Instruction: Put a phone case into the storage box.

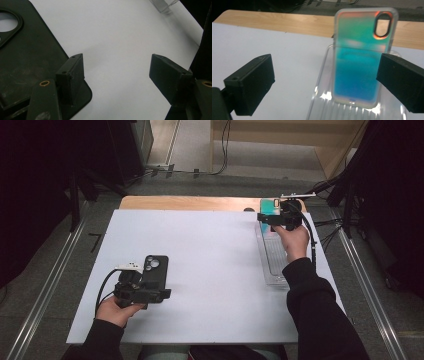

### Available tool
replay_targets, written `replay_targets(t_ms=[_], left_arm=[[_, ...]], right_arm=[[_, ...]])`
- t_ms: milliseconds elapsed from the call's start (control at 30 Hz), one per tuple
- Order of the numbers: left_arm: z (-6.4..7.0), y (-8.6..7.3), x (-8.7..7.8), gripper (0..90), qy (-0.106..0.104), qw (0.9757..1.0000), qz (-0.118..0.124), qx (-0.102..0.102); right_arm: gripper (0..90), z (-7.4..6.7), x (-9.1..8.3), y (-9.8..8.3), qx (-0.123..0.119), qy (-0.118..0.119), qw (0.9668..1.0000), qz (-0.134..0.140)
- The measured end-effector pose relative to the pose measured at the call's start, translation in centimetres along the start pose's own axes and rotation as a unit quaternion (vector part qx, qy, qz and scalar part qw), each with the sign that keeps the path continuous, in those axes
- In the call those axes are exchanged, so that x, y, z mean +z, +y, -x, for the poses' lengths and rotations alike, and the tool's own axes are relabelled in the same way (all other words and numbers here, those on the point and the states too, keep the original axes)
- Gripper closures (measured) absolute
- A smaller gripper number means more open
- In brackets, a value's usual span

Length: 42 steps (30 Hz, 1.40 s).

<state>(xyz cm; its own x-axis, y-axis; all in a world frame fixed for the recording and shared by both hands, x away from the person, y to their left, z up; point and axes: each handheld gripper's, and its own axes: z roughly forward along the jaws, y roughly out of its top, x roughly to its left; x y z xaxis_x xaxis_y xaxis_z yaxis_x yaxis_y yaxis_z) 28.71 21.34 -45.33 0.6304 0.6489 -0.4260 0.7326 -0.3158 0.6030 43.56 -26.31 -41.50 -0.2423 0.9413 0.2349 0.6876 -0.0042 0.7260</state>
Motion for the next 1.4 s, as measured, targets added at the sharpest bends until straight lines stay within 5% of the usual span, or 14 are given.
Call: replay_targets(t_ms=[367, 700, 933, 1033, 1100, 1400], left_arm=[[-0.3, 0.6, 0.4, 28.2, -0.006, 0.9999, -0.008, -0.004], [-0.6, 1.3, 0.7, 28.1, -0.008, 0.9999, -0.013, 0.002], [-0.5, 1.9, 1.0, 28.1, -0.015, 0.9998, -0.011, 0.002], [-0.5, 2.1, 1.1, 28.2, -0.017, 0.9998, -0.012, 0.003], [-0.5, 2.2, 1.2, 28.1, -0.018, 0.9998, -0.013, 0.004], [-0.4, 2.4, 1.2, 28.2, -0.022, 0.9997, -0.011, 0.0]], right_arm=[[0.2, -2.2, -2.0, -1.7, -0.03, 0.068, 0.9972, -0.009], [1.8, -4.8, -3.2, -4.1, -0.091, 0.08, 0.9923, -0.029], [11.5, -5.1, -4.1, -5.2, -0.088, 0.104, 0.9903, -0.029], [11.5, -5.2, -4.4, -5.7, -0.095, 0.119, 0.9878, -0.031], [12.0, -5.5, -4.9, -6.3, -0.102, 0.15, 0.9829, -0.031], [12.9, -6.3, -5.7, -8.6, -0.123, 0.173, 0.9765, -0.038]])
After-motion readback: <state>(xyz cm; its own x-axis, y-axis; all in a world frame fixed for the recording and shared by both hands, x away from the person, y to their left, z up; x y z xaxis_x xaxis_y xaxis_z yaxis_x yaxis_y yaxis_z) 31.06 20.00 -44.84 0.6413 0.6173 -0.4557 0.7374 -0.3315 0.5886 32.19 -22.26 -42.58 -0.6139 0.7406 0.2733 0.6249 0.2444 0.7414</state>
